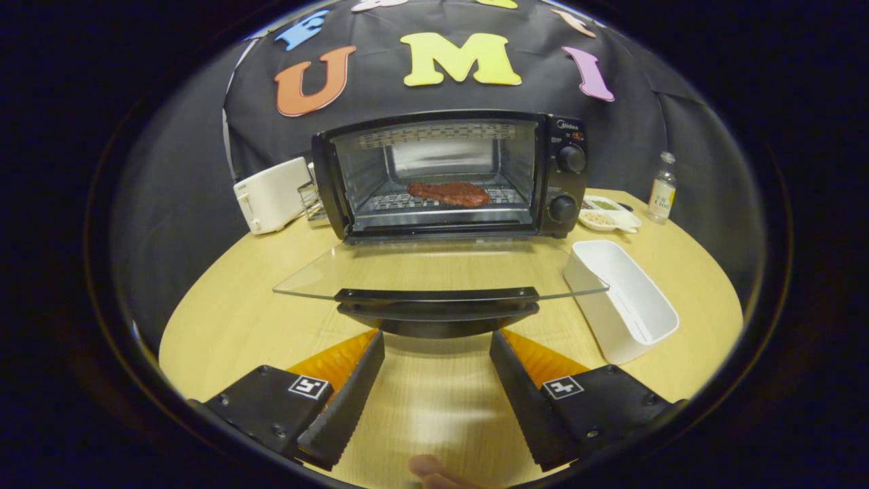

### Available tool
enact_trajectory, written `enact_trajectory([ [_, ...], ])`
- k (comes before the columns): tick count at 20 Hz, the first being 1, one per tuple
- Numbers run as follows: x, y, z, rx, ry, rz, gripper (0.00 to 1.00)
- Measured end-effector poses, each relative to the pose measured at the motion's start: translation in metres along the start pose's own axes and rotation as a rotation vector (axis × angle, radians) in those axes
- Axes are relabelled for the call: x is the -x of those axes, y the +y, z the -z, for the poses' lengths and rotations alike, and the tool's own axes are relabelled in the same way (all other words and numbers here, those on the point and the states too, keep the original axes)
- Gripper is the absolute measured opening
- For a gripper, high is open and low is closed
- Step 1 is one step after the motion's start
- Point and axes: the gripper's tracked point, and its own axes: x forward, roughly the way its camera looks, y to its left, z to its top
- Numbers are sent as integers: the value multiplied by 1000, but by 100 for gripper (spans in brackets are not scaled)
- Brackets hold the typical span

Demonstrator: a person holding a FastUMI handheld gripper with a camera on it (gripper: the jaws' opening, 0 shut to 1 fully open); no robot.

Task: Open the toaster oven, put the food inside, and close the toaster oven door.

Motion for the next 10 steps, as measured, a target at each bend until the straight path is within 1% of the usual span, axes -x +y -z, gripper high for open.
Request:
enact_trajectory([
  [1, 2, 1, -6, 5, -16, 0, 99],
  [2, 2, -2, -11, 17, -32, 18, 100],
  [4, 1, -12, -23, 40, -60, 73, 100],
  [7, -1, -10, -42, 22, -81, 67, 100],
  [10, -1, -17, -62, 16, -107, 88, 100],
])
